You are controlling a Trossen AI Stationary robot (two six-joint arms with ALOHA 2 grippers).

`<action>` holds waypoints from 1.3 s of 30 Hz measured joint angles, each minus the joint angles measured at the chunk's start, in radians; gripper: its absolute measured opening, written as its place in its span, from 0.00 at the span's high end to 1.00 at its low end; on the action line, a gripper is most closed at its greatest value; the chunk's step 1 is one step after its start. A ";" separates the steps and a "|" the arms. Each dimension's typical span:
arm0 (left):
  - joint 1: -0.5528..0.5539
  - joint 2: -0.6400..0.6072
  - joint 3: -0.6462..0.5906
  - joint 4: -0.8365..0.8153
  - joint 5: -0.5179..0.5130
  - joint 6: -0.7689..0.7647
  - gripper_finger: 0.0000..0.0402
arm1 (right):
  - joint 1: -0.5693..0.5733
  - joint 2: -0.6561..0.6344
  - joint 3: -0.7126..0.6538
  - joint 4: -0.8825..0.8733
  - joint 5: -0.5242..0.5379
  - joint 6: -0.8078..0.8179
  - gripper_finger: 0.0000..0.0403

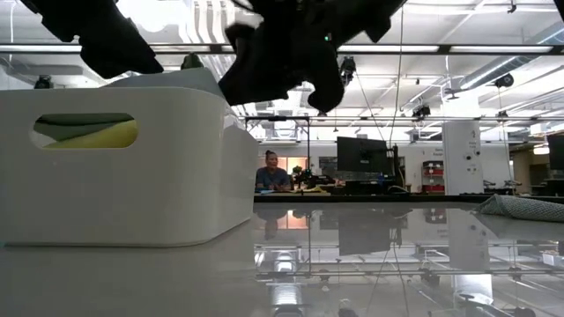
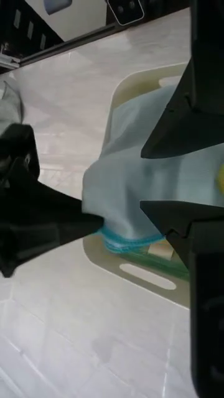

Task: Fold microfiber towels
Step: Put the light blue microfiber towel into the bin

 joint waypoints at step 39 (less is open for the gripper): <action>0.001 0.035 -0.079 0.180 0.028 0.042 0.74 | 0.129 -0.047 0.055 -0.276 0.576 -0.291 0.73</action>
